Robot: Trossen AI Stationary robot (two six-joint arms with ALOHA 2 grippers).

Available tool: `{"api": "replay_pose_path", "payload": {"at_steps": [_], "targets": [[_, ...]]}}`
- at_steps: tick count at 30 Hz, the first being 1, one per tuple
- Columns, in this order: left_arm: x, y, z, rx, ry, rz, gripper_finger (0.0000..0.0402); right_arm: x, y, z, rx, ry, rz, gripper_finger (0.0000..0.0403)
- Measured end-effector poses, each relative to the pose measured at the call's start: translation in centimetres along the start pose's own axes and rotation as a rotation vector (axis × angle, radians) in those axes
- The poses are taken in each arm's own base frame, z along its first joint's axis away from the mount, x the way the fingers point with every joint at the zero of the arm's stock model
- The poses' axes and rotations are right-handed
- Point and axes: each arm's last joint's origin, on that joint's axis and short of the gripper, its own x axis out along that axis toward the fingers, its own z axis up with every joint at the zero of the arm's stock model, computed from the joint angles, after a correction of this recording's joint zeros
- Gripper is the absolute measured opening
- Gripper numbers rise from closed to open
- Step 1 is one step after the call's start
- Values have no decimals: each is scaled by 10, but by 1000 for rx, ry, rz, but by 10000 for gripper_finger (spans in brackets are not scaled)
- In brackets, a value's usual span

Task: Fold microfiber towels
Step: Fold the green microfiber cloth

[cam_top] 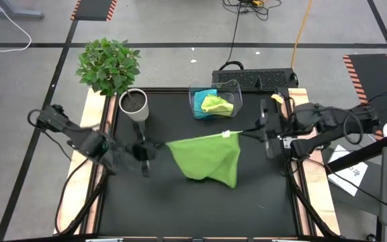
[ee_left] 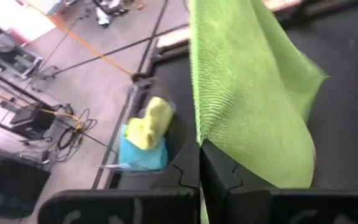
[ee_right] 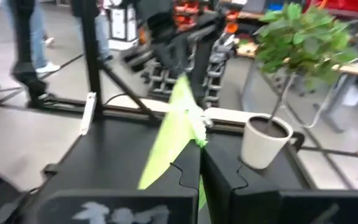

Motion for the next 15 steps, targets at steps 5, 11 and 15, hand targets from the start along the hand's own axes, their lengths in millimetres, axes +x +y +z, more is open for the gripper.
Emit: {"api": "replay_pose_path", "payload": {"at_steps": [5,11,15], "targets": [[0,29,10,-14,39,25,1,-2,-3,0,13,65,28,0],[14,60,13,-5,89,42,0,2,-21,-1,-42,74,-69,0],[23,85,13,32,118,108,0,2,-40,2,-115,46,-171,0]]}}
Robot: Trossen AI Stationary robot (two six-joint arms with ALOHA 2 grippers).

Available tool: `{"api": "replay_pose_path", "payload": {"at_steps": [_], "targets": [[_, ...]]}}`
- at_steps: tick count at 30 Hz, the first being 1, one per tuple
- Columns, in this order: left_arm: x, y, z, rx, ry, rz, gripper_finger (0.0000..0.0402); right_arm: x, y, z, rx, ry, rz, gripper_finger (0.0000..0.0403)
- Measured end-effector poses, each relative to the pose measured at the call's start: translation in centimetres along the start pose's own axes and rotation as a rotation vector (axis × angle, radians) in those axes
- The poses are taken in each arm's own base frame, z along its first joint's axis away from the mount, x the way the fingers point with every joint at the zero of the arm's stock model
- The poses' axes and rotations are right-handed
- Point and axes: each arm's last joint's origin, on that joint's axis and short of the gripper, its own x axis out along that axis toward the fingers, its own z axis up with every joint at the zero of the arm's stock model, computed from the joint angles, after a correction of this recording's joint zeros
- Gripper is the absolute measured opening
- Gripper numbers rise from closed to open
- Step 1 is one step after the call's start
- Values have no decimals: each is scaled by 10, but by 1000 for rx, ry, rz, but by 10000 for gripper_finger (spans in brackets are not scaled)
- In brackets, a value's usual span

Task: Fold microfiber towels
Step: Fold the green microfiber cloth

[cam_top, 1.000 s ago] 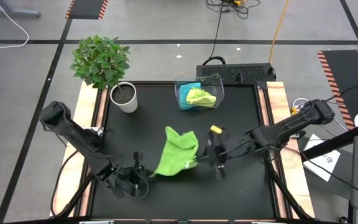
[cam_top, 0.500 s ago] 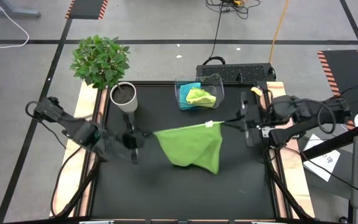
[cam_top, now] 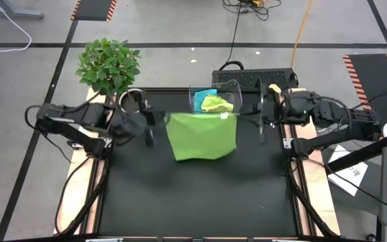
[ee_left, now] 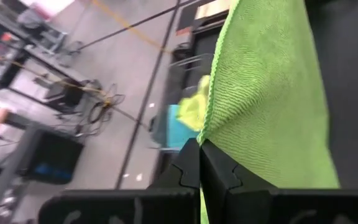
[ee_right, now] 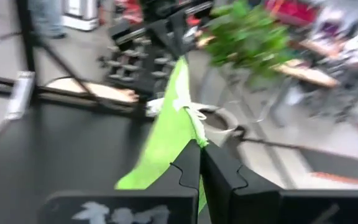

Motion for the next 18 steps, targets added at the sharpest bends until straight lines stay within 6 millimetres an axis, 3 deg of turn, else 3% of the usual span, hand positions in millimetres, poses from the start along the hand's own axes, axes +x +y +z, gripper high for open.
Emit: {"api": "replay_pose_path", "payload": {"at_steps": [5,9,13,18], "targets": [[1,32,5,-1,0,73,0,-4,-23,8,-53,-42,-124,0],[-6,39,9,-13,-26,49,0,-9,-27,10,-29,-16,-131,0],[-12,24,8,-29,-27,-86,0,-9,-18,0,58,80,-18,0],[-14,-14,4,-33,-17,-253,0,4,6,-21,173,179,163,0]]}}
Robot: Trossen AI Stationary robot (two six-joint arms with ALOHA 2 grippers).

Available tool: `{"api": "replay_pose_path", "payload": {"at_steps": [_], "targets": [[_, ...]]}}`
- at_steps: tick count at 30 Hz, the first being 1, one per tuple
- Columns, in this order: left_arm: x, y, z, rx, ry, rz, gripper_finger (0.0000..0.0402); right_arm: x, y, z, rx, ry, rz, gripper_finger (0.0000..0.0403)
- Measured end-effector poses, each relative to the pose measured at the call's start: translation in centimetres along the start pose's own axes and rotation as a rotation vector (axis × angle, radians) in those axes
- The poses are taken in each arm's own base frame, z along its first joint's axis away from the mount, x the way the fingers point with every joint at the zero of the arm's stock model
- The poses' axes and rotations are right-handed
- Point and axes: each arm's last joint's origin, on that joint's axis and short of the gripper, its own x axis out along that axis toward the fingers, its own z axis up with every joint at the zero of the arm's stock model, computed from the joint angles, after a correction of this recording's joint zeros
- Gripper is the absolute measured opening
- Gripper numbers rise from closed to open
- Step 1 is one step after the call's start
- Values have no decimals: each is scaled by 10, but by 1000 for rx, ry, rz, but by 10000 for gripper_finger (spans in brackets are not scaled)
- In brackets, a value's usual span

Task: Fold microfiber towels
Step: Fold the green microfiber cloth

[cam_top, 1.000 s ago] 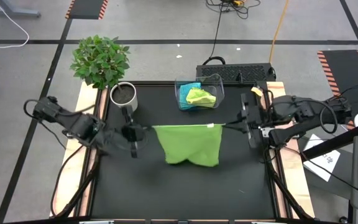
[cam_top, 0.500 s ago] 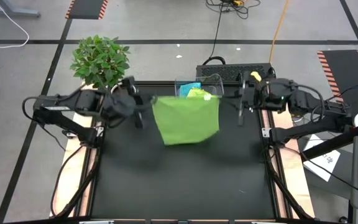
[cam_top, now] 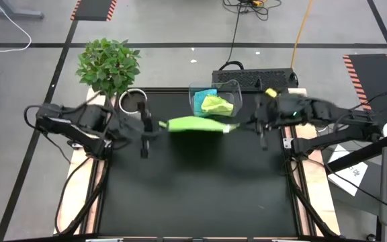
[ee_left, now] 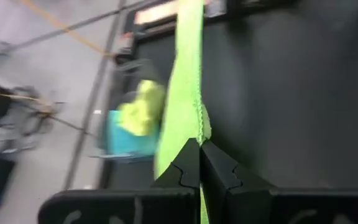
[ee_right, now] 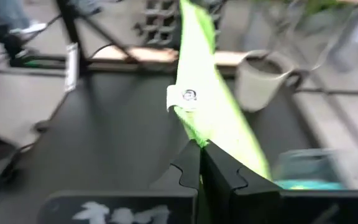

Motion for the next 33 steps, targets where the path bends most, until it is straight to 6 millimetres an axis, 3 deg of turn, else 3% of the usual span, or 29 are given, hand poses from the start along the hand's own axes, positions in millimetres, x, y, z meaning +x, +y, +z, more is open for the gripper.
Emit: {"api": "replay_pose_path", "payload": {"at_steps": [9,17,24,33], "targets": [[9,-76,-27,-82,50,-237,0,44,42,-65,142,142,171,0],[19,-135,-55,-153,10,-410,0,63,75,-110,240,131,304,0],[28,-162,-77,-207,-24,-469,0,62,90,-118,230,114,367,0],[41,-187,-99,-259,-61,-509,0,62,91,-116,155,80,385,0]]}}
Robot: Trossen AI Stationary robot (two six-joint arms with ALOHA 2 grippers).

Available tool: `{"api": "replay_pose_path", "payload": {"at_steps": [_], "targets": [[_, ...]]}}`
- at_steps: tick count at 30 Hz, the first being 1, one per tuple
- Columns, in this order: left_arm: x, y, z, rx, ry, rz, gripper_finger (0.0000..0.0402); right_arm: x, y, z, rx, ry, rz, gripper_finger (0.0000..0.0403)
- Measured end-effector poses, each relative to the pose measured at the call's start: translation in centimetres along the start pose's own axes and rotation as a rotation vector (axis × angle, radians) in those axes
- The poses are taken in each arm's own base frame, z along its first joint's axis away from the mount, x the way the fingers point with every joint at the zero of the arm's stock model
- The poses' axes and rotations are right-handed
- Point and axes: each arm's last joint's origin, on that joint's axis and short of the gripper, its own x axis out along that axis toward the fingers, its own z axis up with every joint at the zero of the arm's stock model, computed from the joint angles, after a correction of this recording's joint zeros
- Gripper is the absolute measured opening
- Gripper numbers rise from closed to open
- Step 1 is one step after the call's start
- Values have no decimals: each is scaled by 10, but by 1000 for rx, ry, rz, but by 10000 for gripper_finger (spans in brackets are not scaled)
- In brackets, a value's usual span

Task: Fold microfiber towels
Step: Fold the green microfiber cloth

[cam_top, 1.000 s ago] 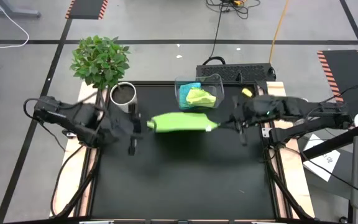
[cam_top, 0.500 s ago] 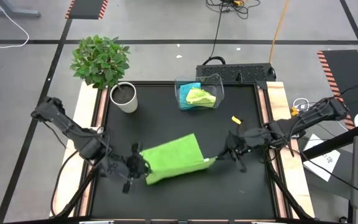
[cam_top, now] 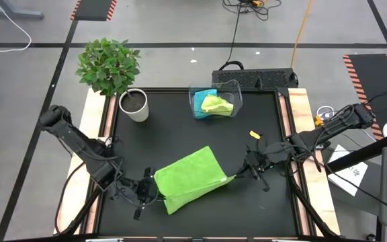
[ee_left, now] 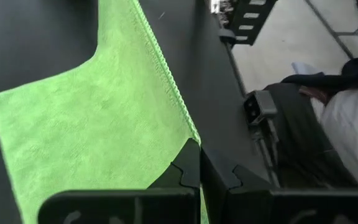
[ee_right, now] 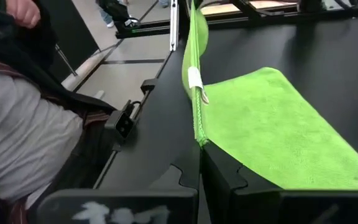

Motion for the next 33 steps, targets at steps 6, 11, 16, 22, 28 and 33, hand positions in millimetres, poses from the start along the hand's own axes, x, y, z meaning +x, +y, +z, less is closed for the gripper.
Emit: {"api": "replay_pose_path", "payload": {"at_steps": [6,11,16,22,28,33], "targets": [[7,-4,-7,-19,9,45,0,0,-9,1,-14,7,-36,0],[8,-5,-8,-21,1,66,0,-2,-21,1,-1,26,-90,0],[7,-2,-12,-51,23,111,0,-3,-35,3,-6,29,-117,0],[10,3,-21,-87,83,193,0,0,-61,3,46,64,-118,0],[14,5,-37,-108,203,247,0,2,-92,-3,88,124,-154,1],[17,9,-42,-107,229,314,0,3,-112,-6,94,150,-200,1]]}}
